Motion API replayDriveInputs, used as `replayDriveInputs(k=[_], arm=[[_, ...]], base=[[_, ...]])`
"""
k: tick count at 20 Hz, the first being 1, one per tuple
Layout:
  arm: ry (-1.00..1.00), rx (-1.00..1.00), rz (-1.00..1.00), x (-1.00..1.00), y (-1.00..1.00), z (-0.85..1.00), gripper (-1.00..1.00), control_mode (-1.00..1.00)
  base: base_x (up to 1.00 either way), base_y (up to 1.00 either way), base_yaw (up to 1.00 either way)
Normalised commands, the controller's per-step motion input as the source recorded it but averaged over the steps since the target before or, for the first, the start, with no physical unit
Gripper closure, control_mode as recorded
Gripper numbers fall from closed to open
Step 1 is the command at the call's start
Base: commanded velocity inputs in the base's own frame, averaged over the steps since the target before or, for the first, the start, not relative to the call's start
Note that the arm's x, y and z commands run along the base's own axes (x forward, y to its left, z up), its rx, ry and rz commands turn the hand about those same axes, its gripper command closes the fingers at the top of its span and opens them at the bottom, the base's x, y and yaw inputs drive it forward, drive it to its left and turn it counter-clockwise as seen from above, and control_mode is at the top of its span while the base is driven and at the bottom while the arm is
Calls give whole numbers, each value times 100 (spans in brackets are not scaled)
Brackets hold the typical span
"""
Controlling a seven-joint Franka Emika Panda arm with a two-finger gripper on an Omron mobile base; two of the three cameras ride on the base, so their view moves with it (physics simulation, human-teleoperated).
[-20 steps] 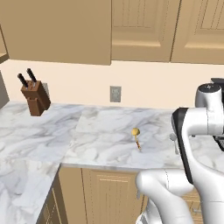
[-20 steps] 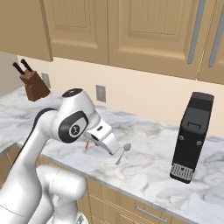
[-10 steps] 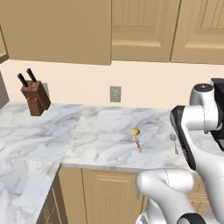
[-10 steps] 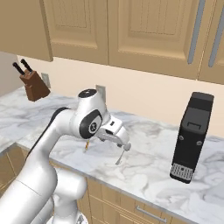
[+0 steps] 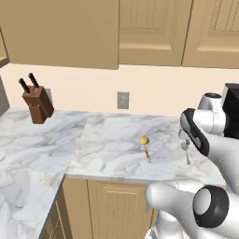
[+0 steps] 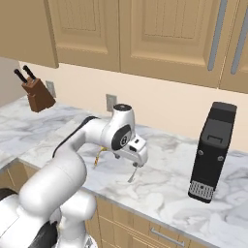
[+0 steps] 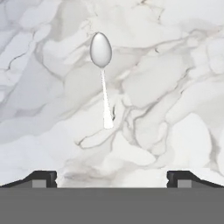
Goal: Organize the utensils by type. Pick up the wooden spoons from the counter and place them in the open cabinet. Then pick up the metallic utensils from the counter and place them in the open drawer.
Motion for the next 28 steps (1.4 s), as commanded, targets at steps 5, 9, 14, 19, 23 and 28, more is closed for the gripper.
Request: replayDriveInputs(k=[5,9,14,19,23,28], arm=[[0,0,0,44,-1,-46,-100,-100],[0,0,0,39,-1,-52,-100,-100],[0,0,0,33,-11,-52,-100,-100],[0,0,1,20,-21,-44,-100,-100],[0,0,1,7,-12,-35,-100,-100],[0,0,1,6,0,-26,-100,-100]], base=[[0,0,0],[0,0,0],[0,0,0],[0,0,0],[0,0,0],[0,0,0]])
